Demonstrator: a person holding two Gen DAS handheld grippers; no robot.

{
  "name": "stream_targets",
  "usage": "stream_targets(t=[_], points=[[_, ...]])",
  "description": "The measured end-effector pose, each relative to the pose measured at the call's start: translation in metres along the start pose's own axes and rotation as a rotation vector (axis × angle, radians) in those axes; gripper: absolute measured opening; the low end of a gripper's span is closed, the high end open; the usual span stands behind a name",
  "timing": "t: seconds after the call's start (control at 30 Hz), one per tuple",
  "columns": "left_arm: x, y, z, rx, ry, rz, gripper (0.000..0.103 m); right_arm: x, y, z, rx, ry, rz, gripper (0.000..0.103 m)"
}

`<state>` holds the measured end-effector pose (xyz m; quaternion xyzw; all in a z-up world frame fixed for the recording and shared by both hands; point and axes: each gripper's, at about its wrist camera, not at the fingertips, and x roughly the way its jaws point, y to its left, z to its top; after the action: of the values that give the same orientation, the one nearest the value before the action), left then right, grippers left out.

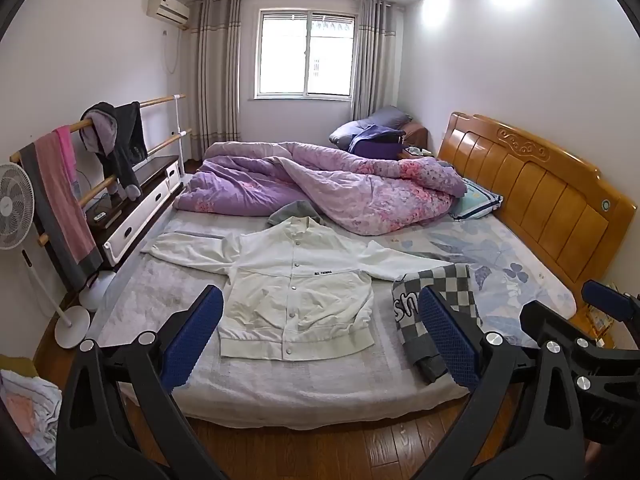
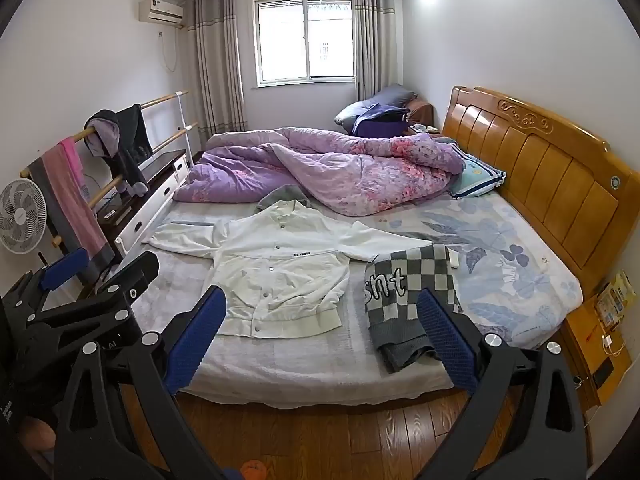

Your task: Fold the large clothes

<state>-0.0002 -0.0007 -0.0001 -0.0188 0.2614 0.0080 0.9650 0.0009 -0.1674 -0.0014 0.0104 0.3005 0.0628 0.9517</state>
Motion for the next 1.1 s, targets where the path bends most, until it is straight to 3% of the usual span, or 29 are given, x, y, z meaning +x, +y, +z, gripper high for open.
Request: stream_targets(t=[0.57, 0.63, 1.1], points=[[0.005, -0.004, -0.002, -0.004, 0.001, 0.001, 0.098, 0.004, 0.003, -0.003, -0.005, 0.011, 0.003, 0.093], [-0.007, 0.011, -0.005, -0.010, -0.002, 0.000, 0.098, 0.004, 0.002, -0.004, -0.004, 0.011, 0.005, 0.093], [-0.014, 0.016, -0.006, -0.011, -0.001, -0.002, 0.098, -0.010, 0.014, 0.001, 0.002, 0.007, 0.011, 0.093]])
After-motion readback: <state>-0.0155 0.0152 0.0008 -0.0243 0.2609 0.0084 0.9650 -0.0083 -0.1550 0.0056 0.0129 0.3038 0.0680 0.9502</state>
